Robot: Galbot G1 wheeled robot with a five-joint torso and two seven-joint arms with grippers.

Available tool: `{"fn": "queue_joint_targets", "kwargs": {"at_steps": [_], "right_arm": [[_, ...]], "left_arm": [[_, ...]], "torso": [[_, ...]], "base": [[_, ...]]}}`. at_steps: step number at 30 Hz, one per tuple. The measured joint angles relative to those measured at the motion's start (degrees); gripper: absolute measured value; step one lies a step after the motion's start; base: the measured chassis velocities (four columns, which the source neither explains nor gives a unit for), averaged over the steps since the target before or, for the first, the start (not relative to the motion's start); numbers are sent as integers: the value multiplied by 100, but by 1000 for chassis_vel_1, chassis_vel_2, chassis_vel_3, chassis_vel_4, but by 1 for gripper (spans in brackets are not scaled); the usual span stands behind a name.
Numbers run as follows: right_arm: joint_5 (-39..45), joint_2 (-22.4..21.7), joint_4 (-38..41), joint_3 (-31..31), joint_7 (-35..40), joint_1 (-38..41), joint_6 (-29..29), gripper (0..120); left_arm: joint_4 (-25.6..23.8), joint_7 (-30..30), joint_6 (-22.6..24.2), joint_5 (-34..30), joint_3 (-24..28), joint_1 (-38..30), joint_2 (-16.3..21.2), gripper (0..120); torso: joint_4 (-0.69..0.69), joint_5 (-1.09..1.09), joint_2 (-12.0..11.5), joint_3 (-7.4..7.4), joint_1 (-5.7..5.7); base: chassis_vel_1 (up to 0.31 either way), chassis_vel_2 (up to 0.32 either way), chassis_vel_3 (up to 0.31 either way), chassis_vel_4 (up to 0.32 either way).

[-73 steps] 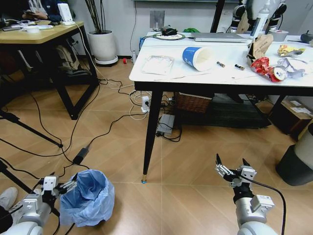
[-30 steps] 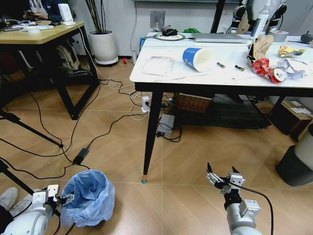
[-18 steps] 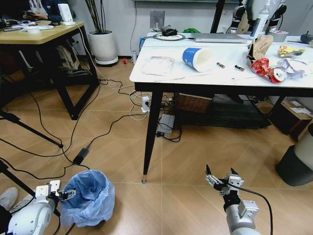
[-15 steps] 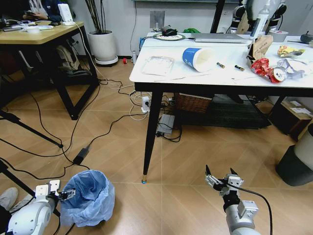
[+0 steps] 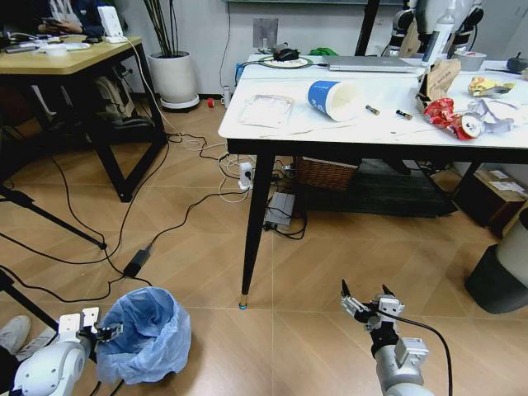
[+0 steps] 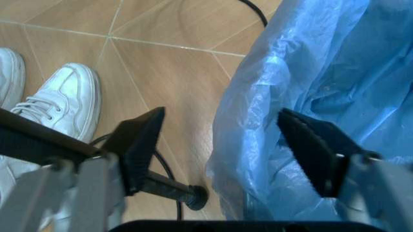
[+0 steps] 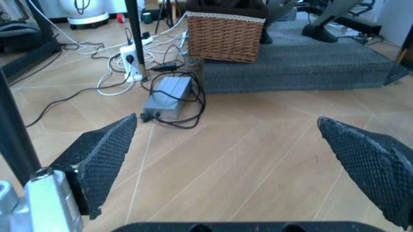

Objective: Pick up the trash bin and place the trash from the table into it.

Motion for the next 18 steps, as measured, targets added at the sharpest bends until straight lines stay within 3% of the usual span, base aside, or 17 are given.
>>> {"fn": "queue_joint_targets", "kwargs": {"at_steps": [12,18], "right_arm": [[-11,-5,0,-19,-38,4,20,100],[-38,12,20,-25,-39,-3,34,100]], "left_arm": [[12,-340,-24,-83,70,-42,-52,20],[-92,-566,6,-270,79,-2,-66,3]], "torso": [[0,0,0,0,0],[0,2,1,0,0]], "base": [[0,0,0,0],[0,0,0,0]]}}
